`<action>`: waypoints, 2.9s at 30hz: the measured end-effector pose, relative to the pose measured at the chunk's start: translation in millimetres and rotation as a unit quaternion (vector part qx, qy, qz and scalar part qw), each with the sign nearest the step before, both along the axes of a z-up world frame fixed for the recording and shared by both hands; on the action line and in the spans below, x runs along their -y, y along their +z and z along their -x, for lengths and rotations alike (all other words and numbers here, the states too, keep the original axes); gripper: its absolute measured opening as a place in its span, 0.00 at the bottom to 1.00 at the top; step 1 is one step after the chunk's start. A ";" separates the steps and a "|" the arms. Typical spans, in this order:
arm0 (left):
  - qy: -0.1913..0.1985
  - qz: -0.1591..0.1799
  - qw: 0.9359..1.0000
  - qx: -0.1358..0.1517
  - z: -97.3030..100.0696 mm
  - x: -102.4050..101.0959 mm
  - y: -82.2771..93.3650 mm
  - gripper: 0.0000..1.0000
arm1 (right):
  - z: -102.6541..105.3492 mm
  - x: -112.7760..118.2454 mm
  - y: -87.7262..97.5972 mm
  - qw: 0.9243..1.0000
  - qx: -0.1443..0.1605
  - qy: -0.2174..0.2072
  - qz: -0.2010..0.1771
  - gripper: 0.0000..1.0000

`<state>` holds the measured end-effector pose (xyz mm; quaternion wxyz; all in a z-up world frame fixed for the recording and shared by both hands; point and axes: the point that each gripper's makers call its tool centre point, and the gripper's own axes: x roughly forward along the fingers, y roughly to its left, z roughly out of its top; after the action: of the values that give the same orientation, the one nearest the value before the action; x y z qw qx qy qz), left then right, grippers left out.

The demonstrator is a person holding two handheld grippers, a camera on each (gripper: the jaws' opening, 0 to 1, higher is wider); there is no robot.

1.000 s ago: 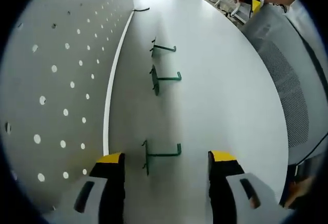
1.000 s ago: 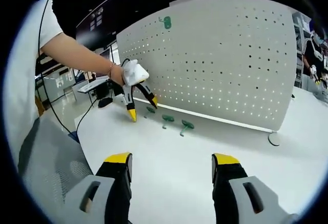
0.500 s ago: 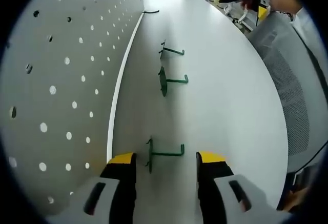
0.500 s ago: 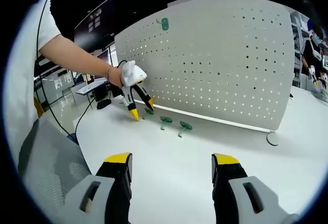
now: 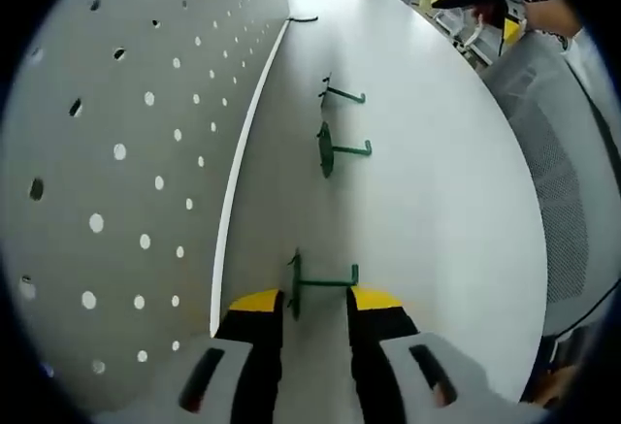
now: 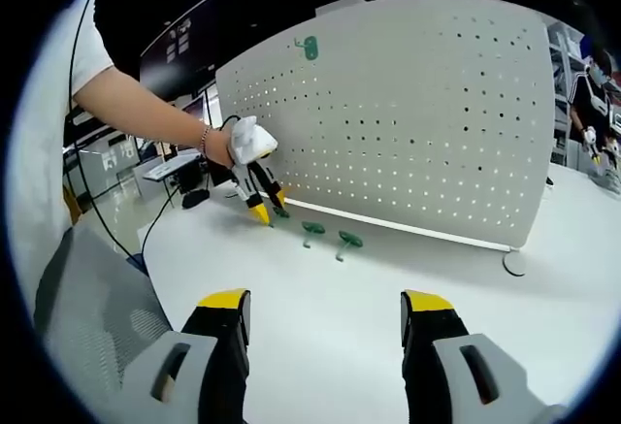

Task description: Insert the hook assembly into the mounting plate slot until the hook locks in place.

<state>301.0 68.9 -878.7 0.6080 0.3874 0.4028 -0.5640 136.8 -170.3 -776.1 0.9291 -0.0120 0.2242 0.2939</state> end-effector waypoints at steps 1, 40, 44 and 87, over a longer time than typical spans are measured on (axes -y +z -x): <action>0.003 0.000 1.000 0.000 -0.3 0.0 -0.1 0.25 | -0.1 -0.3 0.3 1.000 0.000 0.000 0.000 0.60; 0.044 -0.001 0.999 0.027 -14.4 -4.9 -1.3 0.04 | -0.5 1.3 1.3 1.000 0.004 -0.003 -0.001 0.59; 0.045 0.001 0.999 0.027 -14.3 -4.7 -0.9 0.04 | -0.6 1.0 1.2 1.000 0.004 -0.002 0.000 0.59; 0.116 0.202 0.971 0.062 -9.4 19.8 37.5 0.03 | -2.7 3.1 4.2 1.000 0.010 -0.007 -0.003 0.58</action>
<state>310.4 49.1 -841.2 0.7584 0.2417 0.2844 -0.5343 139.5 -173.4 -771.9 0.9334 -0.0103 0.2144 0.2877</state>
